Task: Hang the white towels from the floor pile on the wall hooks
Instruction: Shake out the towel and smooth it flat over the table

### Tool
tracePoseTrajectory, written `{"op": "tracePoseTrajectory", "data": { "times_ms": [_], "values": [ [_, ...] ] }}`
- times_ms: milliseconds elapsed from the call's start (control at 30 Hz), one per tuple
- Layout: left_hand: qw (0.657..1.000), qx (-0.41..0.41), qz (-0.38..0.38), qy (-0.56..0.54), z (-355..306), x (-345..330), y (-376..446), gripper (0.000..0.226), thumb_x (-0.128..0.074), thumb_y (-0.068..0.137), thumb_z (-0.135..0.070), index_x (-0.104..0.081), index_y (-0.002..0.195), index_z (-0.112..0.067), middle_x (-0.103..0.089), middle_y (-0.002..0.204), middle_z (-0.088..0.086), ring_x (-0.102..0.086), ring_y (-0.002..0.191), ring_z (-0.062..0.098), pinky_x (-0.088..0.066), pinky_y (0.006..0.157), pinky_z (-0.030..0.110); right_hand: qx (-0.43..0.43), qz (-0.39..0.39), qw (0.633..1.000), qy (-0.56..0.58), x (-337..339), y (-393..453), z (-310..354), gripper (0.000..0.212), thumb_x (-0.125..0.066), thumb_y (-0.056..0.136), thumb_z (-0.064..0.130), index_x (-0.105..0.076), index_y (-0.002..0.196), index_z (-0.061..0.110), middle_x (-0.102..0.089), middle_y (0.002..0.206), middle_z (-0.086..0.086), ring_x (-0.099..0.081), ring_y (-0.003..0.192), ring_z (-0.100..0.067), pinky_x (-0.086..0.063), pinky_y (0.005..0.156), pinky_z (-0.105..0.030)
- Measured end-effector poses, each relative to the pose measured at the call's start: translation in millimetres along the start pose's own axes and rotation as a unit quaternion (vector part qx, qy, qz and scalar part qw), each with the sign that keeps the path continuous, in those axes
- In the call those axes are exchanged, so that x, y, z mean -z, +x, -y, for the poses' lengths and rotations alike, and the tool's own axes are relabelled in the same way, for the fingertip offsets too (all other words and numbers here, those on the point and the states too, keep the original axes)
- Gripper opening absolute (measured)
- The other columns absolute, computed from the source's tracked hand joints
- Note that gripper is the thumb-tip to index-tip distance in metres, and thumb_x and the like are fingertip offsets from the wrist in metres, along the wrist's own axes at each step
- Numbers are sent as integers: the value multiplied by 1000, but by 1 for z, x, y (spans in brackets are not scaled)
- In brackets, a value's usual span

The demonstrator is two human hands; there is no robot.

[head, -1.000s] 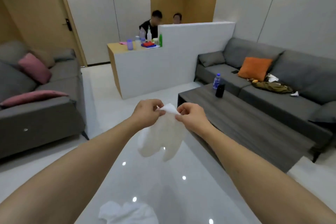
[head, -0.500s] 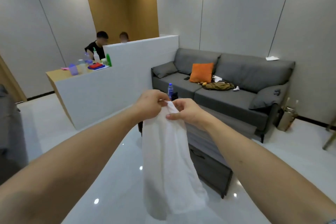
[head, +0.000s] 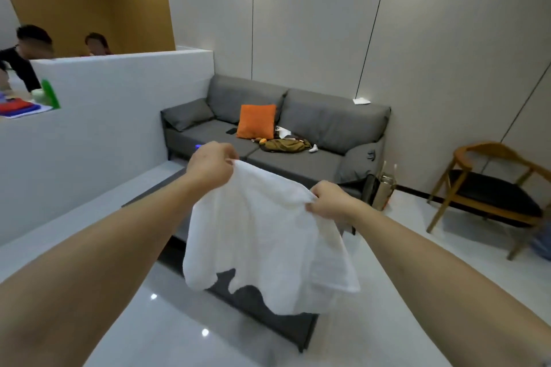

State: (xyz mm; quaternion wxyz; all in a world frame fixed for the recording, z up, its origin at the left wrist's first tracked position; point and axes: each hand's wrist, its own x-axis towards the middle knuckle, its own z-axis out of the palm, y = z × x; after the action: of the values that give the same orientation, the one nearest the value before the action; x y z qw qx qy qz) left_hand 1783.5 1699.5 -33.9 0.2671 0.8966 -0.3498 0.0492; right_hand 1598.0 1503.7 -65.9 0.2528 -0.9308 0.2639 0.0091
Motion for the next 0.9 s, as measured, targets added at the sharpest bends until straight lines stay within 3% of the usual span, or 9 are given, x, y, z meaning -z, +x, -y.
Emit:
{"op": "tracePoseTrajectory", "data": {
  "times_ms": [100, 167, 300, 467, 567, 633, 700, 800, 900],
  "values": [
    [982, -68, 168, -51, -24, -22, 33, 43, -77, 78, -18, -60, 115, -30, -60, 120, -7, -56, 108, 14, -50, 93, 34, 40, -57, 989, 129, 21, 38, 17, 17, -61, 91, 22, -68, 77, 20, -66, 78, -1, -63, 75, -19, -48, 61, -29],
    [966, -86, 221, -102, -44, -43, 48, 53, -80, 76, -25, -57, 124, -27, -61, 117, -8, -57, 107, 13, -50, 94, 36, 67, -77, 978, 181, 32, 59, 29, 9, -66, 89, 27, -72, 84, 22, -70, 83, -2, -64, 75, -16, -50, 60, -29],
    [989, -42, 105, -100, -55, -79, 93, 10, -64, 89, -29, -72, 94, -26, -69, 90, -1, -63, 88, 19, -56, 82, 42, 65, -146, 985, 62, 46, 112, 17, 7, -69, 83, 20, -75, 85, 18, -70, 84, -3, -63, 80, -18, -48, 64, -29],
    [996, 43, -25, -75, -43, -97, 150, 33, -48, 85, -6, -73, 101, -20, -68, 95, 5, -58, 87, 22, -47, 72, 33, -18, -128, 985, -118, 60, 169, -35, 10, -52, 84, 8, -58, 77, 13, -54, 78, -4, -57, 78, -27, -47, 60, -35],
    [993, 82, -30, -83, -45, -106, 185, 38, -44, 84, -4, -69, 104, -23, -67, 105, 6, -53, 90, 19, -42, 71, 28, 15, -159, 986, -50, 82, 211, -52, 8, -53, 86, 9, -59, 82, 12, -51, 77, -2, -57, 84, -27, -43, 62, -30],
    [991, 59, 38, -115, -61, -118, 201, 32, -54, 85, -12, -63, 106, -34, -65, 108, -2, -57, 96, 16, -44, 70, 24, 74, -157, 978, 114, 99, 239, -49, 6, -59, 85, 10, -63, 82, 14, -58, 81, -1, -59, 83, -22, -42, 60, -27],
    [984, 31, 79, -158, -87, -133, 215, 41, -68, 79, -21, -60, 115, -38, -65, 111, -8, -60, 102, 12, -49, 81, 27, 133, -117, 954, 243, 117, 261, -36, 6, -68, 81, 10, -66, 86, 13, -63, 86, -2, -60, 80, -17, -48, 64, -27],
    [981, 60, 13, -182, -114, -145, 239, 28, -68, 81, -27, -68, 108, -35, -70, 103, -9, -64, 100, 11, -53, 82, 30, 227, -116, 947, 195, 138, 296, -25, 18, -79, 71, 16, -67, 83, 17, -64, 84, 1, -60, 80, -14, -52, 71, -30],
    [962, 139, -104, -212, -114, -133, 260, 14, -62, 88, -30, -74, 94, -23, -74, 92, -1, -67, 91, 15, -53, 77, 32, 246, -126, 947, 165, 144, 336, -31, 19, -74, 71, 24, -69, 88, 19, -66, 85, 4, -60, 81, -14, -48, 71, -30]
  ]
}}
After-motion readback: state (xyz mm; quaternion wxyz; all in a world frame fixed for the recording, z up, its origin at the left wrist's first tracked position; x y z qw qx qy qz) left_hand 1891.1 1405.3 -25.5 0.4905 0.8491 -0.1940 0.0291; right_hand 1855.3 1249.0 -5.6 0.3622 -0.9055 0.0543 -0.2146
